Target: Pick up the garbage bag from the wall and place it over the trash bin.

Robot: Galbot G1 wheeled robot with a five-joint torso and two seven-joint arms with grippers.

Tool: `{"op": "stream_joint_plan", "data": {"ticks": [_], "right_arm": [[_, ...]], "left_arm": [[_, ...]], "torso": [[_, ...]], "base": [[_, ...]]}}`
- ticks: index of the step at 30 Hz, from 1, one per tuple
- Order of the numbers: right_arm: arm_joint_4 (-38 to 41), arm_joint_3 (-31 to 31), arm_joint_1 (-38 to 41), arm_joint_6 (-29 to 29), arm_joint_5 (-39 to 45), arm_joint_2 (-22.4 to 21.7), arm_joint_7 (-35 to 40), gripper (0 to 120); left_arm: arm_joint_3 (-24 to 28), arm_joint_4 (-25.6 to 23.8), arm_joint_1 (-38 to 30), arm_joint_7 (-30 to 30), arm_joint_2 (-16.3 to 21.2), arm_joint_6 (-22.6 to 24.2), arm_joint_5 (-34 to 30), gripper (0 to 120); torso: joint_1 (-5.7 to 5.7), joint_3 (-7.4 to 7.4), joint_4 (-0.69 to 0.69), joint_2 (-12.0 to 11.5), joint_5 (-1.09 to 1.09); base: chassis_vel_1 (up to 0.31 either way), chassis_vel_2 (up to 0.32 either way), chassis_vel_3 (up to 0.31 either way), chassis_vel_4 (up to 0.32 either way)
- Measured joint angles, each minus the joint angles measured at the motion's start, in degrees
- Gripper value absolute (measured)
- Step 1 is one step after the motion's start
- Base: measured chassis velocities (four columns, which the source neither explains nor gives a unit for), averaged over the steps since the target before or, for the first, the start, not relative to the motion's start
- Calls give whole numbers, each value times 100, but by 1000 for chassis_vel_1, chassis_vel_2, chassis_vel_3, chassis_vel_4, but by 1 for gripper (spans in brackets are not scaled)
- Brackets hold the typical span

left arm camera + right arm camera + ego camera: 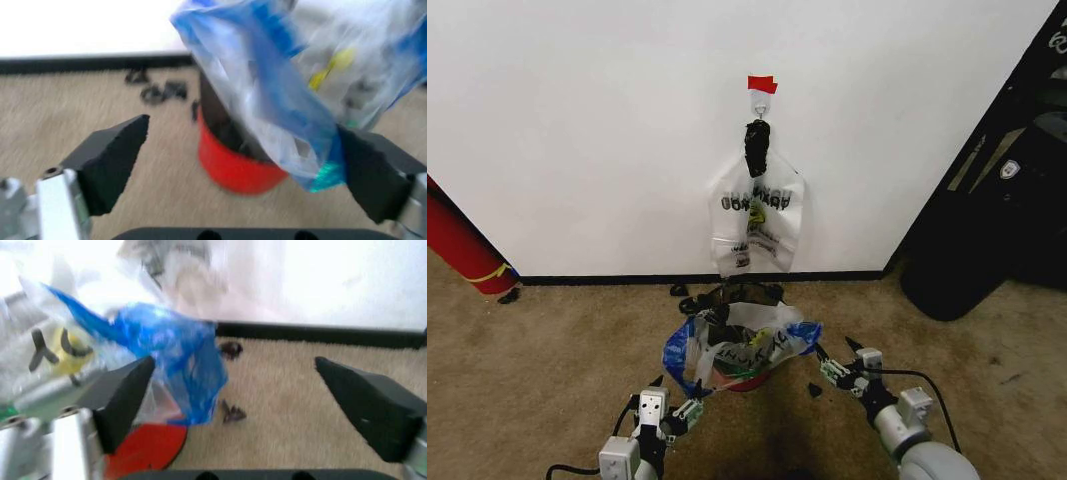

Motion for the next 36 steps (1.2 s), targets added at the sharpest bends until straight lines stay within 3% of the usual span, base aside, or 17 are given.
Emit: {"op": "stream_joint_plan", "data": {"ticks": [3,12,16,20,24,27,29,31,33,36], "right_arm": [[28,8,31,188,-22,55,88,100],[54,70,25,202,-61,71,111,100],[49,78,26,202,-61,81,107,100],[8,62,27,208,-57,96,98,100],[-45,15,71,272,-66,110,87,100],[-57,-27,102,308,-112,119,82,100],[-56,-103,161,314,-146,128,82,100],[-54,-133,190,310,-152,132,83,100],[-36,-292,308,245,-156,149,90,100],[-15,-476,383,164,-87,158,84,100]], "left_arm": [[-18,3,-60,382,72,-574,24,100],[-74,-15,-81,809,200,-1106,-234,100],[-75,-80,-130,919,193,-1240,-711,100],[-131,-389,-289,847,103,-1221,-2037,100],[-160,-509,-400,549,21,-1037,-2722,100],[-162,-336,-460,474,2,-977,-2311,100],[-114,48,-437,515,45,-1087,-1313,100],[-86,144,-402,561,63,-1170,-1024,100],[40,518,-244,766,78,-1462,74,100],[120,707,-220,806,22,-1635,448,100]], "torso": [[0,0,0,0,0],[0,0,0,0,0],[0,0,0,0,0],[0,0,0,0,0],[0,0,0,0,0],[0,0,-1,0,1],[0,1,-2,0,-1],[0,1,-1,0,-1],[0,0,0,-1,0],[0,0,1,-1,-1]], "base": [[0,0,0,0],[0,0,0,0],[0,0,0,0],[0,0,0,0],[0,0,0,0],[0,0,0,0],[0,0,0,0],[0,0,0,0],[0,0,0,0],[0,0,0,0]]}}
